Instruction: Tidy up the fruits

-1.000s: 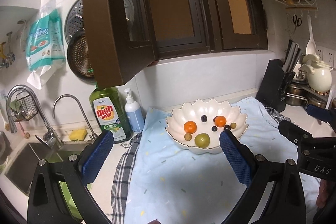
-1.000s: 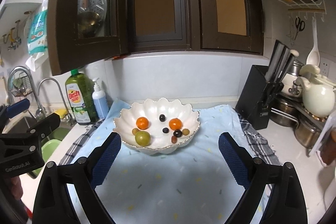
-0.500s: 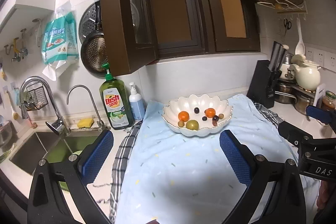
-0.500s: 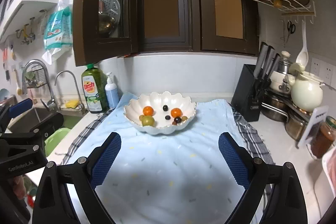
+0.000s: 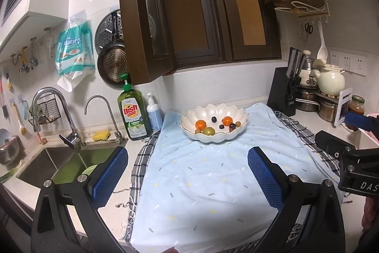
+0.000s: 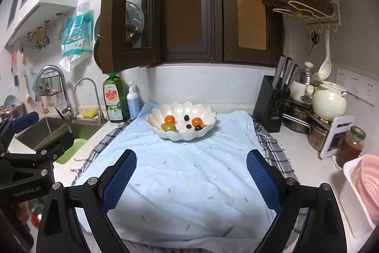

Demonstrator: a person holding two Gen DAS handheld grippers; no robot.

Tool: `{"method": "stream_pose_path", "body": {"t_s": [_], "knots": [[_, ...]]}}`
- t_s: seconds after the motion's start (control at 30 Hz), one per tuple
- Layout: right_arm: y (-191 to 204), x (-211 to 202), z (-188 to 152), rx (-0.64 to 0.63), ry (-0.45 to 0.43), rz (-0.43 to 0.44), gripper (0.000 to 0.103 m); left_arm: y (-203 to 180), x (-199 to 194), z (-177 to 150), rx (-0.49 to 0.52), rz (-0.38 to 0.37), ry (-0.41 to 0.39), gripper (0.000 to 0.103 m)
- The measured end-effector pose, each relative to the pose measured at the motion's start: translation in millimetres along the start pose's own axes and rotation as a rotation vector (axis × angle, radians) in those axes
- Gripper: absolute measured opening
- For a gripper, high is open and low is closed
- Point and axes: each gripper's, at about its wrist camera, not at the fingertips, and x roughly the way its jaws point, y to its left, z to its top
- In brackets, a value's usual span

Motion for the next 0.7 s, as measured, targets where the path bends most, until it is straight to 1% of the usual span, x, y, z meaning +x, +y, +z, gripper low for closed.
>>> {"method": "stream_pose_path", "body": {"t_s": [0.27, 0.5, 0.7], "knots": [[2, -29, -10, 0.002, -0.012, -0.004, 0.095, -3, -30, -4, 0.007, -0.007, -0.027, 0.103], [4, -42, -13, -0.006, -0.028, 0.001, 0.095, -3, -41, -7, 0.006, -0.012, -0.032, 0.103], [4, -44, -14, -0.006, -0.027, 0.003, 0.095, -4, -48, -10, 0.007, -0.023, -0.037, 0.103]]}}
